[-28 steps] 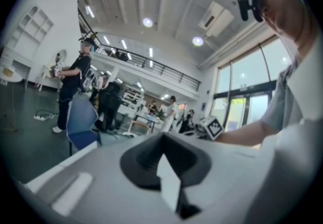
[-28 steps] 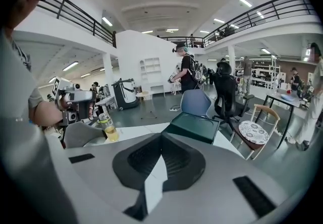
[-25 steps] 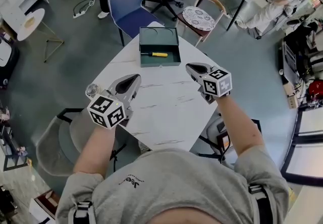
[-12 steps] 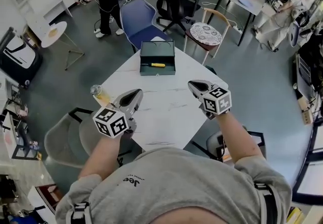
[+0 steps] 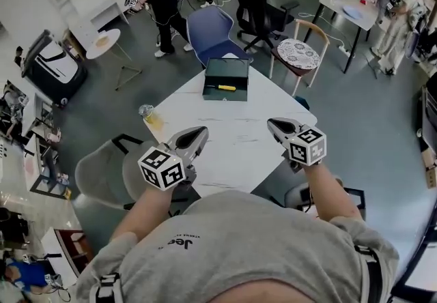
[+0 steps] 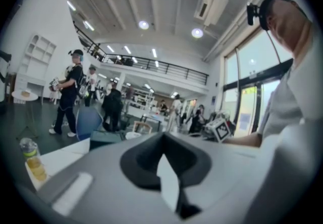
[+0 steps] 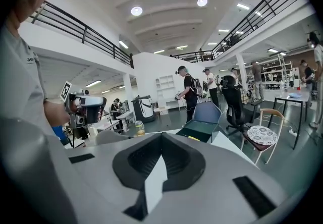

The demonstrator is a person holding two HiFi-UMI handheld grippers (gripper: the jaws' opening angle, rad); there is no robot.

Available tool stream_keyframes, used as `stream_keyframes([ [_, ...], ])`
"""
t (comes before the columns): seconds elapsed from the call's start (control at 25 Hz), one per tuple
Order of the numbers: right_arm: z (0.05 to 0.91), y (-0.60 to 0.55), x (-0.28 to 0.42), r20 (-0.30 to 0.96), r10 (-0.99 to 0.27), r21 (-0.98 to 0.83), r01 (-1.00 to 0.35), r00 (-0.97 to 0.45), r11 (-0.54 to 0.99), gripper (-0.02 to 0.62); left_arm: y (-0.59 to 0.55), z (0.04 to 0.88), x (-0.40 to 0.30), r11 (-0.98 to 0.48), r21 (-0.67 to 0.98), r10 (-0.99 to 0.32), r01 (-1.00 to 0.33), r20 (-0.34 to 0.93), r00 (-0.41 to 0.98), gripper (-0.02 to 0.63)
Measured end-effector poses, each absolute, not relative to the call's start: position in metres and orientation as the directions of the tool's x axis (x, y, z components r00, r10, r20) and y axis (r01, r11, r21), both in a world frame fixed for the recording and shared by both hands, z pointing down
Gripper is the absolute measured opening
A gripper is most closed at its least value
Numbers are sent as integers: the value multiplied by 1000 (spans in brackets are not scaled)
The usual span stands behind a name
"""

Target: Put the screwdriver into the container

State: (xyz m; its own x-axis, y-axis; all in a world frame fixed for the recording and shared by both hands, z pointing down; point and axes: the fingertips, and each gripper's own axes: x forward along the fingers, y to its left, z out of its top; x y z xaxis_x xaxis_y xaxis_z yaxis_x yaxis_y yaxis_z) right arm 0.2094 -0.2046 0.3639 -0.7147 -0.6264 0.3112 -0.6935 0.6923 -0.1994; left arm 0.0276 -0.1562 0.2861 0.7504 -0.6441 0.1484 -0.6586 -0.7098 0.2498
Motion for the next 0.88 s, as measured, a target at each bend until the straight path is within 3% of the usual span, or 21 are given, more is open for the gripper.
stream_keyframes([
  [0.56,335,-168,146,210,-691,-277,-720,-691,636,9,-145,274,-46,-780,215,-574,-588,128,808,3],
  [0.88,312,-157,132,224,-728,-243,-760,-648,602,9,-152,262,-63,-807,241,-545,-538,46,837,3],
])
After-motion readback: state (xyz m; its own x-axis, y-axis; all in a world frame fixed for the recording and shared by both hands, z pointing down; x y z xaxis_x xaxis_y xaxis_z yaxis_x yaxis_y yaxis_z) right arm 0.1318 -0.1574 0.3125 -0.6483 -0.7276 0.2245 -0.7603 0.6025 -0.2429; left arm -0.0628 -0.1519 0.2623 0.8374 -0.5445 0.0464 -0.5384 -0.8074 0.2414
